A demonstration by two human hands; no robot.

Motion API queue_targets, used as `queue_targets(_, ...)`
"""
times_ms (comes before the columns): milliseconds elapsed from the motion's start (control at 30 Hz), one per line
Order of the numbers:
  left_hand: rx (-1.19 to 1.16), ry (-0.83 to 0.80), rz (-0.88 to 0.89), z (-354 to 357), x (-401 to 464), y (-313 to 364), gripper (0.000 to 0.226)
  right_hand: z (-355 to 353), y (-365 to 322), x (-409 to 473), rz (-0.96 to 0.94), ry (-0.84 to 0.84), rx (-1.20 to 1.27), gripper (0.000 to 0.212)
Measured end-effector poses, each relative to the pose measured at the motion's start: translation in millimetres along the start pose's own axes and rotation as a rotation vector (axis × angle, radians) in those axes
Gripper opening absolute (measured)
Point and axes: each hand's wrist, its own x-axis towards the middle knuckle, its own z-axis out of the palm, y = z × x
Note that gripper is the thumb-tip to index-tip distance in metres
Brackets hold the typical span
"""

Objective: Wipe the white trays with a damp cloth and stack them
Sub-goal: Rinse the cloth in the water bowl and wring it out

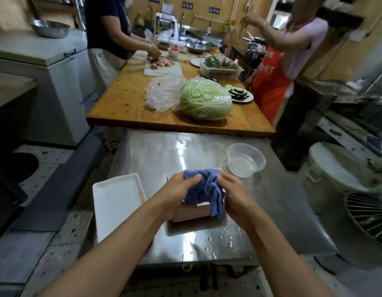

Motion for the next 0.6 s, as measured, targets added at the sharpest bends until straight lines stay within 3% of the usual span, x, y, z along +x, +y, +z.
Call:
queue_targets(167, 0.013, 0.116, -0.017, 24.5, 18.1, 1.7, 0.016, -30.6, -7.3, -9.1, 0.112, 0.215, -0.122, 0.02)
queue_targets(233, 0.073, 0.139, 0.014, 32.7, 26.2, 4.6, 0.004, -45.3, -13.7, -12.3, 0.205, 0.181, -0.141, 0.024)
queue_targets(400, 0.309, 0.149, 0.202, 60.3, 54.6, 8.2, 0.023, -91.4, -21.1, 1.8, 0.311, 0.08, -0.311, 0.018)
queue_targets(500, 0.531, 0.167, 0.382, 82.8, 80.2, 13.3, 0.032, -124.4, -20.4, 19.8, 0.447, -0.023, -0.239, 0.036)
queue_targets(600, 0.57, 0.179, 0.4, 104.5, 109.4, 19.2, 0.029, -160.5, -17.5, 42.9, 0.357, -0.012, -0.142, 0.018)
